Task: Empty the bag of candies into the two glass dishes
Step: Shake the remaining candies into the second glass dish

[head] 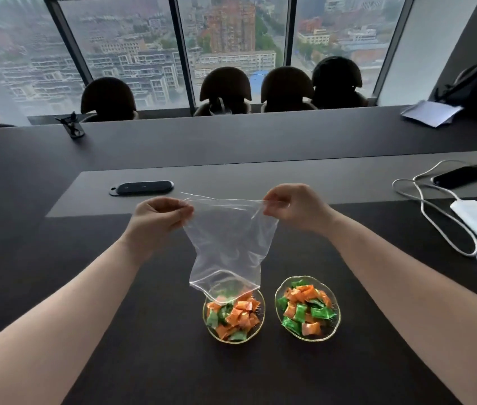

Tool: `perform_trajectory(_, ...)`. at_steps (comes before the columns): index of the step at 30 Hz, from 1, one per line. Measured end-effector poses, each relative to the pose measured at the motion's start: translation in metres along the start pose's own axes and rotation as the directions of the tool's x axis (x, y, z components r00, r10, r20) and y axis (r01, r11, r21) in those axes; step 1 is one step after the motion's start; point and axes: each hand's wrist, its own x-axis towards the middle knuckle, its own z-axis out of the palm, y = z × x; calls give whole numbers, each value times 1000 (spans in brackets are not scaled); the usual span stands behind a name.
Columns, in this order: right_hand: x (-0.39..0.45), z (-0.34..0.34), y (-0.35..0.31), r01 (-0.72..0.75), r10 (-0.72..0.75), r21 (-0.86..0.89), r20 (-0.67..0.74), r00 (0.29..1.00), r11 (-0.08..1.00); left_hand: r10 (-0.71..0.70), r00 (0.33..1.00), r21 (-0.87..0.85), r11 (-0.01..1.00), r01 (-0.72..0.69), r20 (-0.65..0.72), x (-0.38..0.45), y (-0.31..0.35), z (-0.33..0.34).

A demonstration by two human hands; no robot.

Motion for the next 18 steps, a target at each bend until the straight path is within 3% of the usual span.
perform_trajectory(8,45,86,-60,-113,56,372,161,985,921,30,971,205,979,19,-236,-1,0,-106)
perform_trajectory(13,63,142,-69,-216,126,386,245,961,897,42,939,322,944,75,-342,13,-25,-149)
perform_trajectory(18,83,191,-43,-326,238,302,293,926,896,4,931,428,889,164,-365,41,-56,-162)
